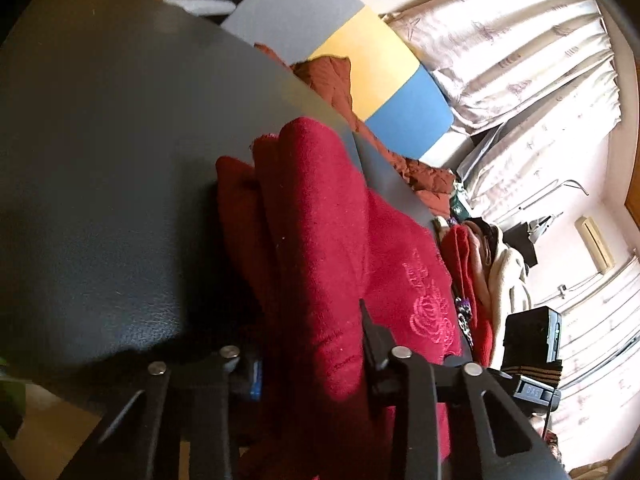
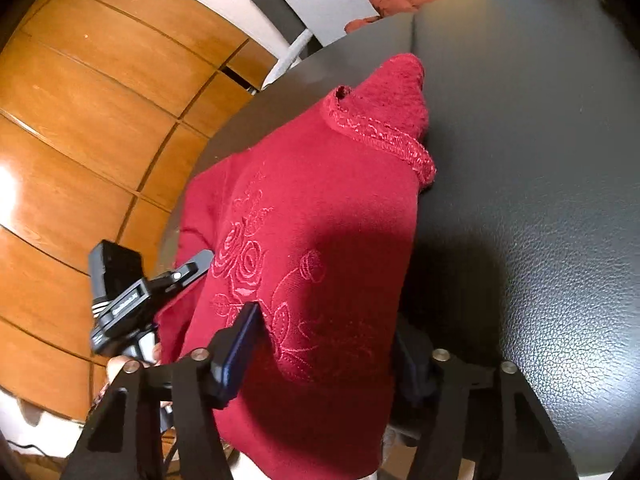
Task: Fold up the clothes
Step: 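Lift the folded sweatshirt with both tools toward the green glass table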
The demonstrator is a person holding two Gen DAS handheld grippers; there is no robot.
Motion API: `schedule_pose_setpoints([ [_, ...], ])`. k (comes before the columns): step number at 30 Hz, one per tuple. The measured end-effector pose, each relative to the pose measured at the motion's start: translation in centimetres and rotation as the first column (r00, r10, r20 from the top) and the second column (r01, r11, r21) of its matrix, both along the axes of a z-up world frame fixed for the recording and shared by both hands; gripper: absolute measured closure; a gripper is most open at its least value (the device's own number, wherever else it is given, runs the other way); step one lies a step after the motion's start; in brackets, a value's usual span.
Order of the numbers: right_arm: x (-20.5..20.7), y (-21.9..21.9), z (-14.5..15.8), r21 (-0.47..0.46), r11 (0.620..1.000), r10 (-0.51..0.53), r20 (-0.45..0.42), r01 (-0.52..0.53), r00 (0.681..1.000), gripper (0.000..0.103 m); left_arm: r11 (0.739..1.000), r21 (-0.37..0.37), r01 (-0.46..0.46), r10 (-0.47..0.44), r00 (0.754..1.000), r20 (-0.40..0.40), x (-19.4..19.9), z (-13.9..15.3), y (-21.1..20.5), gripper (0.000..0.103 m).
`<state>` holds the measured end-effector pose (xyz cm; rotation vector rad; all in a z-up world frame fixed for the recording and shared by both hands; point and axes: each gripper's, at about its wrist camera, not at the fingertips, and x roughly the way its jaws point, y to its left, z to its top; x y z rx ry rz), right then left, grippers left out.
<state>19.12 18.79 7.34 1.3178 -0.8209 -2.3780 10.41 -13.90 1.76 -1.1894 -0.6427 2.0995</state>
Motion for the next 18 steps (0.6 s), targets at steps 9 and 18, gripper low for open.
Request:
schedule_pose_setpoints([
  [9,-2.9,-6.3,4.6,0.111,0.981,0.175,-0.139,-0.16,0.975,0.054,0.975,0.045,-0.216,0.22,0.97,-0.108,3.2,4.3,-8.3,0.071],
  [18,-9.8,-20.9,8.6,0.163,0.868,0.495,-0.225,-0.469,0.839,0.054,0.817,0.04,-0.575,0.572,0.802,-0.174,9.0,6.8,-23.1,0.071],
])
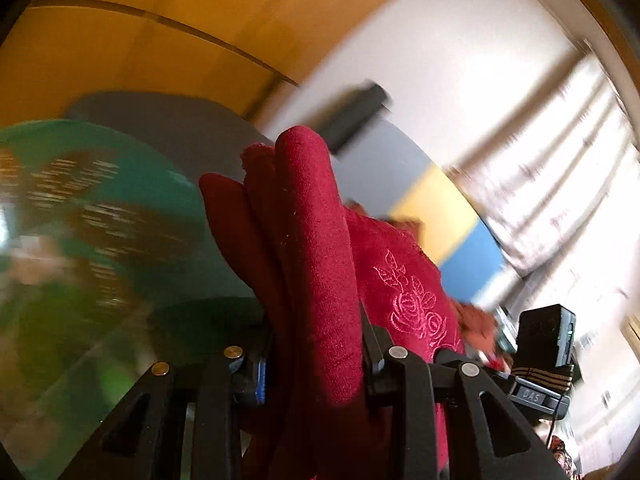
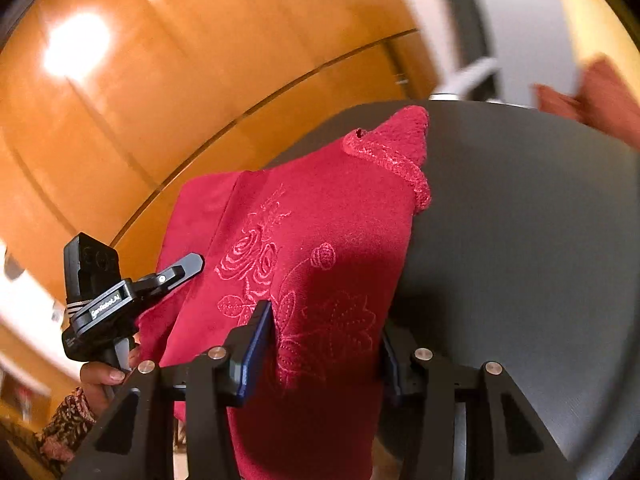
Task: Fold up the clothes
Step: 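Lift the folded sweatshirt with both tools toward the green glass table, then lower the folded sweatshirt onto the green glass table with both tools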
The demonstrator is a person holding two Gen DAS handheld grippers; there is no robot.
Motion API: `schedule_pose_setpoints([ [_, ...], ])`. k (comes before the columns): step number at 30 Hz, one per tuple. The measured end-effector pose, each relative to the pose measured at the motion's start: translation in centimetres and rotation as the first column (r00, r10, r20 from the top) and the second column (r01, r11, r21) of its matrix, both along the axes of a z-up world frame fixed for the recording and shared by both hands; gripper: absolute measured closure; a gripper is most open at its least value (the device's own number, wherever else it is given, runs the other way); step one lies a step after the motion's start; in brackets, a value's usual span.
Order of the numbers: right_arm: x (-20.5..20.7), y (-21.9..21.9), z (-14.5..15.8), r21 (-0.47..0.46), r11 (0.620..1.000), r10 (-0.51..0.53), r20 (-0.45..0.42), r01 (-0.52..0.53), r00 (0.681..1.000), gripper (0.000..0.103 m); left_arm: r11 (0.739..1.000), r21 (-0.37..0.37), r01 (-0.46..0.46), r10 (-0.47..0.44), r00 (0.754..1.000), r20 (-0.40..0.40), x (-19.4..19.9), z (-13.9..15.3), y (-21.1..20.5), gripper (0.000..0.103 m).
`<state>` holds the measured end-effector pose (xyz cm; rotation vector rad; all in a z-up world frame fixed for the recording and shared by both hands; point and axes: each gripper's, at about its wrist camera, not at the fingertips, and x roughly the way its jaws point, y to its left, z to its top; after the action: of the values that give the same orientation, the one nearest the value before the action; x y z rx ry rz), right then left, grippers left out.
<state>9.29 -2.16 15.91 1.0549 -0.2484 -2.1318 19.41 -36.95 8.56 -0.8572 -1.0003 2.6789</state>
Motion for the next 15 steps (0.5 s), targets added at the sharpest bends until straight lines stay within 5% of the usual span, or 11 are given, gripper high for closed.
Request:
schedule_pose_setpoints([
  [4,-2.7,-8.4,-0.6,-0.011,0.99,0.141,0.017,-0.141,0.99,0.054,0.982,0.014,-0.189,0.189,0.981,0.042,2.9,-1.4,-6.6,0.071],
  [11,-3.8,-19.8,-4.0,0.038,0.952,0.3,0.07,-0.303,0.951,0.048,0.893,0.059,-0.447,0.434,0.888,0.152,6.1,-6.2,-13.4,0.071],
  [15,-3.8,-18.5,-5.8,-0.006,0.982,0.187,0.101,-0.187,0.977,0.047,0.855,0.149,-0.498,0.472,0.864,0.178,7.2,-9.0,-15.4,0.07],
])
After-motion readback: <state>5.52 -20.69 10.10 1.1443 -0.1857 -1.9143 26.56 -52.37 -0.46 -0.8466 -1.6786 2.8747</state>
